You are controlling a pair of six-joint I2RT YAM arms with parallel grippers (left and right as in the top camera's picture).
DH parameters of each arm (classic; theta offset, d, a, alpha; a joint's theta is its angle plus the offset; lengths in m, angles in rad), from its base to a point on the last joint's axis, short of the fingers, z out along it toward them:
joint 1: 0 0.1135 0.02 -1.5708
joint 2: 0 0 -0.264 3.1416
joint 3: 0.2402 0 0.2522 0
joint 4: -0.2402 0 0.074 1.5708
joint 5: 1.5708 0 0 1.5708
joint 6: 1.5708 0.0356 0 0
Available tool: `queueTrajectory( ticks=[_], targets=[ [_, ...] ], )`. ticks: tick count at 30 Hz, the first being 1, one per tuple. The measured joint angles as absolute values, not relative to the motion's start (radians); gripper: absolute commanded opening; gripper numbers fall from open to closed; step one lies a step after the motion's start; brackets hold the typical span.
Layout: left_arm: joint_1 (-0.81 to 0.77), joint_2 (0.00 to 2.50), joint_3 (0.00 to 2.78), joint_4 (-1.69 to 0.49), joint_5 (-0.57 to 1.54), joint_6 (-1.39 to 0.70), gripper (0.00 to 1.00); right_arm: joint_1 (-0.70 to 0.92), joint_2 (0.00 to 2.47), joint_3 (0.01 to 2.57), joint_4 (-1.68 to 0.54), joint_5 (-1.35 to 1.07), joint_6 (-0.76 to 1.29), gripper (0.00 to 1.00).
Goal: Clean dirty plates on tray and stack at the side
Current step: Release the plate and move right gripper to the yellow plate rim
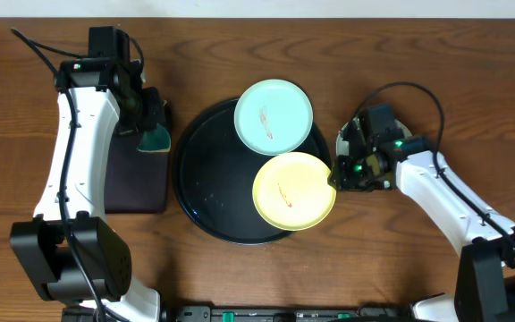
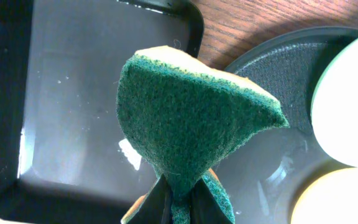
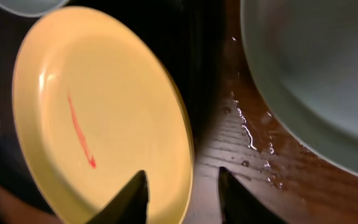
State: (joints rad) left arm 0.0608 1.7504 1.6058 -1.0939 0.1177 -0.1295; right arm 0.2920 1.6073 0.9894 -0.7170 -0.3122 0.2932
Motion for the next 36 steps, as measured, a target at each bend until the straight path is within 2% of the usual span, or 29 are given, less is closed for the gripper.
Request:
queueTrajectory(
  ticks=[9, 15, 26, 36],
  targets=[
    [0.061, 1.75, 1.606, -1.092, 0.118, -0.13, 0.07, 0.303, 1.626, 0.963, -0.653, -0.261, 0.315, 0.22],
    [0.061, 1.75, 1.606, -1.092, 0.118, -0.13, 0.08, 0.303, 1.68, 0.963, -0.626, -0.281, 0.324, 0.02],
    [0.061, 1.75, 1.606, -1.092, 0.118, -0.13, 0.07, 0.342, 1.689, 0.985, -0.591, -0.361, 0.354, 0.01],
    [0.061, 1.75, 1.606, -1.093, 0.118, -0.146, 0.08, 0.542, 1.716, 1.013, -0.494, -0.299, 0.596, 0.01]
  ],
)
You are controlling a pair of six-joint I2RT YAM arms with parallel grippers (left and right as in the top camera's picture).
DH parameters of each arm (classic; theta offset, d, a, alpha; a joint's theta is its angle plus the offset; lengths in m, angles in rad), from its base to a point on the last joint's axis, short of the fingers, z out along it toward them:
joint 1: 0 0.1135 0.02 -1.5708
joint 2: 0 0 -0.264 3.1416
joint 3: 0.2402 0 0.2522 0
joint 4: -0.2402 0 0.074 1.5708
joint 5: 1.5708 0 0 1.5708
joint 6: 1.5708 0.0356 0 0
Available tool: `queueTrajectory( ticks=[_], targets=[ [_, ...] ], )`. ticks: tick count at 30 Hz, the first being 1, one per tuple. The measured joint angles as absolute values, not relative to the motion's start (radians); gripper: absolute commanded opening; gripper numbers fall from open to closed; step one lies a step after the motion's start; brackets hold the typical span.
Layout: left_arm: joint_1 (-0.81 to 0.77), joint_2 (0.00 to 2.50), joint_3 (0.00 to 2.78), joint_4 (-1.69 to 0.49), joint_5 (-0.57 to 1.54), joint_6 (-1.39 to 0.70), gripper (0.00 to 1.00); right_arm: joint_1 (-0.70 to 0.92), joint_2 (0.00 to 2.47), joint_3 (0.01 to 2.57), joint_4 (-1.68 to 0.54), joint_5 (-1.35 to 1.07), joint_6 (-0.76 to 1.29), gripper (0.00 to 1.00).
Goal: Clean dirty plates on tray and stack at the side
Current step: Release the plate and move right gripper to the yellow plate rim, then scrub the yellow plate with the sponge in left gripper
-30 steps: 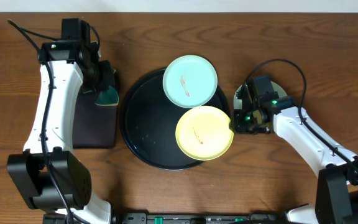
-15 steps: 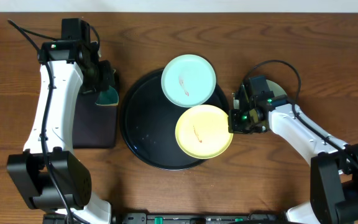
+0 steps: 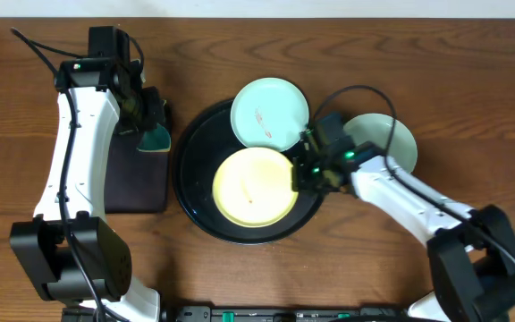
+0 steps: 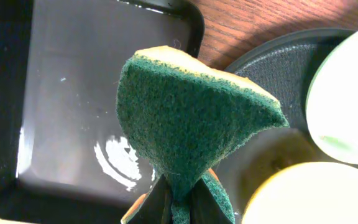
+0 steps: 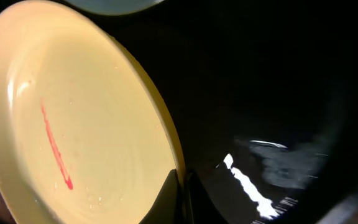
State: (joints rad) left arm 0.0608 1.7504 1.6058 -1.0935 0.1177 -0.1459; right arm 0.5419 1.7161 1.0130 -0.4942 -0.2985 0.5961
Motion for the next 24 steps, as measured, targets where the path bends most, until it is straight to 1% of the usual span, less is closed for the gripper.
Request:
queueTrajectory(
  ticks=[4, 8, 17, 24],
  targets=[
    [0.057, 1.75, 1.606, -1.093, 0.117, -0.191, 0.08, 0.592, 1.769, 1.013, -0.442, -0.273, 0.693, 0.01],
    [0.032, 1.75, 1.592, -1.092, 0.118, -0.249, 0.07, 0.597, 1.832, 1.013, -0.419, -0.276, 0.768, 0.01],
    [-0.106, 1.75, 1.457, -1.058, 0.118, -0.361, 0.07, 0.597, 1.835, 1.015, -0.406, -0.283, 0.812, 0.01],
    [-0.239, 1.75, 1.308, -0.955, 0.122, -0.432, 0.07, 0.597, 1.835, 1.015, -0.403, -0.282, 0.819, 0.01]
  ],
)
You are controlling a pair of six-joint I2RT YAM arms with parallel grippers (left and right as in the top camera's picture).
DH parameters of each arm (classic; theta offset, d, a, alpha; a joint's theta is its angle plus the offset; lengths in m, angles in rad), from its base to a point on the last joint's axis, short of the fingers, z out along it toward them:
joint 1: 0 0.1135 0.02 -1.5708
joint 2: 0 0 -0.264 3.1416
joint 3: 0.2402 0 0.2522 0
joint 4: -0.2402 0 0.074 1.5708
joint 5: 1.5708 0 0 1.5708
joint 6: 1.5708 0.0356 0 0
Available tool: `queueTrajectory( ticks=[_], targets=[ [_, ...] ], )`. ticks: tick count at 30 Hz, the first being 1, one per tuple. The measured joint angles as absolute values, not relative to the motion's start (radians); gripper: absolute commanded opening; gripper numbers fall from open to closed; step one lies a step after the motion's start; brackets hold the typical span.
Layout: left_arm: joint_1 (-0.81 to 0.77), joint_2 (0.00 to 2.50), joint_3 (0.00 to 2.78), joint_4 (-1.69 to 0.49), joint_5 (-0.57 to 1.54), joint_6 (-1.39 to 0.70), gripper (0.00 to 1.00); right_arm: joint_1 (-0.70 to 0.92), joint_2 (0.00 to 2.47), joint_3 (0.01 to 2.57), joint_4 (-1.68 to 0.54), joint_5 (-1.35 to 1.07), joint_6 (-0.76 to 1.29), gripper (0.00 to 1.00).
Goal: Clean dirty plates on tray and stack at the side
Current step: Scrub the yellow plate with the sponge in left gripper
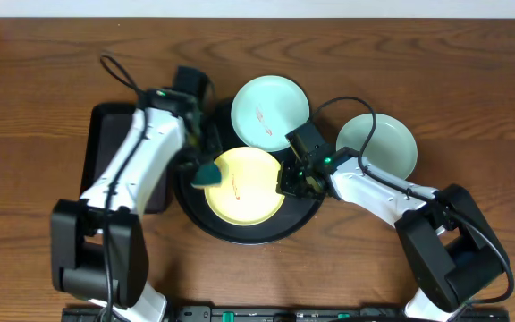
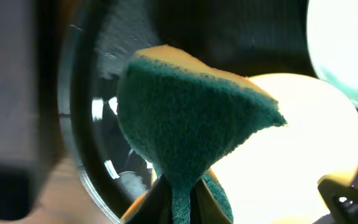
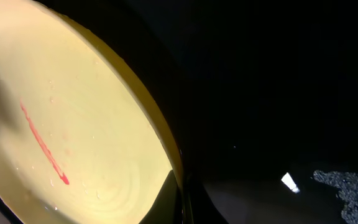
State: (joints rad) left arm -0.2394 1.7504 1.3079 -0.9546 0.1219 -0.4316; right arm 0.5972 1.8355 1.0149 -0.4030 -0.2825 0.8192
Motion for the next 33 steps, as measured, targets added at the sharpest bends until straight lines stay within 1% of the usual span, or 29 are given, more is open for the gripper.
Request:
queueTrajectory(
  ticks=[6, 13, 20, 24, 33],
  targets=[
    [-0.348, 1.752, 1.183, -0.832, 0.125, -0.474, 0.07, 0.597, 1.836, 1.015, -0.402, -0.281, 0.823, 0.01],
    [-0.43, 1.773, 1.132, -0.772, 0.133, -0.476, 0.07, 0.597, 1.836, 1.015, -0.4, -0.281, 0.823, 0.01],
    [-0.436, 1.794, 1.126, -0.67, 0.205, -0.423, 0.07, 0.597, 1.836, 1.015, -0.399, -0.276, 0.823, 0.01],
    [-0.435, 1.794, 1.126, -0.629, 0.204, -0.409, 0.07, 0.597, 1.836, 1.015, -0.399, -0.276, 0.823, 0.01],
    [-0.418, 1.794, 1.126, -0.715, 0.033, -0.521, 0.07, 0.597, 1.836, 1.015, -0.398, -0.276, 0.823, 0.01]
  ],
)
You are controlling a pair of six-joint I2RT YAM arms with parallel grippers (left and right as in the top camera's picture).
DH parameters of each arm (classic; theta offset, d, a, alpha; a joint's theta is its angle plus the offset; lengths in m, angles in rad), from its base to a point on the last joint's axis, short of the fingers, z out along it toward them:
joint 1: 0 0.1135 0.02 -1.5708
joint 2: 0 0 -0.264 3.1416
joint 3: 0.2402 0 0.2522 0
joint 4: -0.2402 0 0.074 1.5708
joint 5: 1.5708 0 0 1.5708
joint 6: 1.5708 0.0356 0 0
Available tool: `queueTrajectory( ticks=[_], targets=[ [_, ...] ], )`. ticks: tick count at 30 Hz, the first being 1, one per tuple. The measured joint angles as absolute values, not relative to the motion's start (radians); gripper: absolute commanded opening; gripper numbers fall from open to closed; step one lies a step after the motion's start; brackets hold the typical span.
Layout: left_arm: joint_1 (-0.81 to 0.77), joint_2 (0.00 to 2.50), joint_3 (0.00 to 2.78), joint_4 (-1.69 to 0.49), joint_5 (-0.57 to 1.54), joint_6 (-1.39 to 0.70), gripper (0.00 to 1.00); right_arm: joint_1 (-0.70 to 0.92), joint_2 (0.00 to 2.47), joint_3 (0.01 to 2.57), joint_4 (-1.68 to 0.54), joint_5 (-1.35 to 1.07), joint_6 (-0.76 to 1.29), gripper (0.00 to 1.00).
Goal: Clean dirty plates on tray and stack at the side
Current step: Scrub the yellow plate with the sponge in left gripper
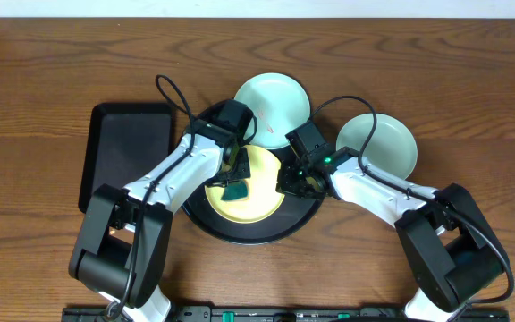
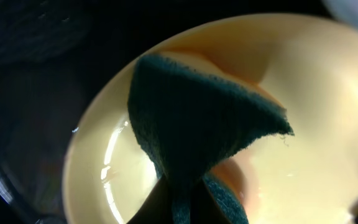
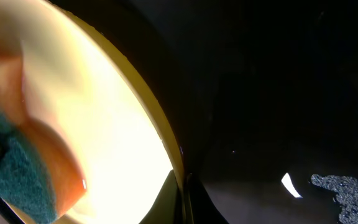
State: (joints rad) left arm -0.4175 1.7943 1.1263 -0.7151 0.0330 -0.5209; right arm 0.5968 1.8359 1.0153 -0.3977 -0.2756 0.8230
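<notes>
A yellow plate (image 1: 256,186) lies in the middle of the round black tray (image 1: 193,215). My left gripper (image 1: 236,183) is shut on a green sponge (image 2: 204,124) whose orange side (image 3: 48,155) presses on the plate's face (image 2: 309,124). My right gripper (image 1: 286,183) is shut on the yellow plate's right rim (image 3: 169,149). A pale green plate (image 1: 272,109) with a red streak rests on the tray's back edge. Another pale green plate (image 1: 378,145) sits on the table to the right of the tray. The yellow plate's red streak is hidden by the sponge.
A black rectangular tray (image 1: 125,154) lies on the wooden table (image 1: 43,107) at the left. Cables loop over both arms near the round tray.
My left gripper has moved with the sponge from the yellow plate's left edge onto its middle, covering the red streak. My right gripper still grips the rim in the same place.
First my left gripper held the sponge over the rectangular tray while my right gripper stood open round the yellow plate's rim at the tray's right edge. Then the right was shut on the rim with the plate nearer the middle. Later the sponge reached the plate's edge, and now rests on it.
</notes>
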Motion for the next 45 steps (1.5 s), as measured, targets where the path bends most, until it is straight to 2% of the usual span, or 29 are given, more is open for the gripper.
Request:
queueTrajectory(
  ticks=[5, 11, 17, 21, 24, 30, 37, 45],
  targets=[
    [-0.413, 1.794, 1.128, -0.776, 0.062, -0.499, 0.07, 0.597, 1.836, 1.015, -0.398, -0.276, 0.823, 0.01],
    [-0.4, 1.795, 1.127, -0.785, 0.267, -0.342, 0.07, 0.597, 1.836, 1.016, -0.397, -0.276, 0.823, 0.01],
    [-0.402, 1.798, 1.127, -0.668, 0.345, -0.284, 0.07, 0.597, 1.836, 1.016, -0.397, -0.276, 0.823, 0.01],
    [-0.404, 1.799, 1.127, -0.614, 0.273, -0.275, 0.07, 0.597, 1.836, 1.016, -0.398, -0.276, 0.823, 0.01],
    [-0.41, 1.799, 1.127, -0.615, 0.137, -0.294, 0.08, 0.597, 1.837, 1.016, -0.396, -0.276, 0.823, 0.01],
    [-0.418, 1.799, 1.139, -0.717, -0.077, -0.348, 0.08, 0.597, 1.837, 1.016, -0.393, -0.278, 0.823, 0.01],
    [-0.415, 1.799, 1.253, -0.894, -0.159, -0.397, 0.07, 0.597, 1.838, 1.018, -0.393, -0.278, 0.823, 0.01],
    [-0.368, 1.697, 1.415, -0.969, -0.167, -0.397, 0.07, 0.597, 1.839, 1.019, -0.395, -0.278, 0.818, 0.01]
  ],
)
